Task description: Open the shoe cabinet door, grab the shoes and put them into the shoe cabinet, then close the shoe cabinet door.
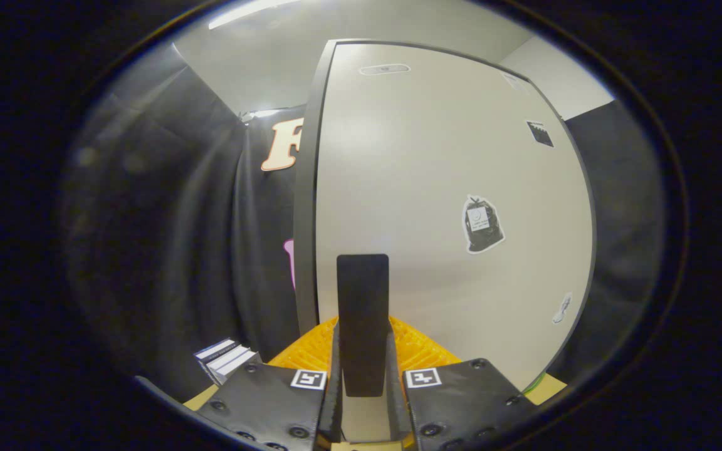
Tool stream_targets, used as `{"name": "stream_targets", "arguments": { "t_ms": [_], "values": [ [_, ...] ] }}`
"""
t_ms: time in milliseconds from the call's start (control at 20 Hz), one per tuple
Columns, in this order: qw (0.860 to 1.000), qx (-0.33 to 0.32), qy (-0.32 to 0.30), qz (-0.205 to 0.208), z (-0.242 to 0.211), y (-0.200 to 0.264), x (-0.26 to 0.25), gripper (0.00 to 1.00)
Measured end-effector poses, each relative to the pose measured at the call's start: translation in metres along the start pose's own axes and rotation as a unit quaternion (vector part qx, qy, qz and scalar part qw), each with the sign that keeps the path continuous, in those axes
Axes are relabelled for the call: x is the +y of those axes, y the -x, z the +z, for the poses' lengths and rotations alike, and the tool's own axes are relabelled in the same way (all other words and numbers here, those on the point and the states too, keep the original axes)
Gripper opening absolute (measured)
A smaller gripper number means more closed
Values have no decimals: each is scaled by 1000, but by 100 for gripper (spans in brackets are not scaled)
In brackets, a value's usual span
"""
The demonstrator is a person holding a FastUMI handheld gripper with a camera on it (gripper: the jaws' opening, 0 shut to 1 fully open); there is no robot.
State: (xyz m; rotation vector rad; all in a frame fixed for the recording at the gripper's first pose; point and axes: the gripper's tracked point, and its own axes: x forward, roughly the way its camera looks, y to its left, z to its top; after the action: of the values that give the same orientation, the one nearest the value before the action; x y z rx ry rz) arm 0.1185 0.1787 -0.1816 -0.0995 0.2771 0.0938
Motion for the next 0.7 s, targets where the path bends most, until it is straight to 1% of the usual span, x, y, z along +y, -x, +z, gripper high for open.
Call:
{"name": "stream_targets", "arguments": {
  "t_ms": [50, 250, 350, 700],
  "values": [
    [1000, 0, -1, -1, -1, 1, 1, 31],
    [1000, -4, -1, -8, 0, 0, 0, 21],
    [1000, -3, -1, -7, 0, 0, 0, 7],
    [1000, 9, -5, 27, 1, 14, 1, 7]
  ]
}}
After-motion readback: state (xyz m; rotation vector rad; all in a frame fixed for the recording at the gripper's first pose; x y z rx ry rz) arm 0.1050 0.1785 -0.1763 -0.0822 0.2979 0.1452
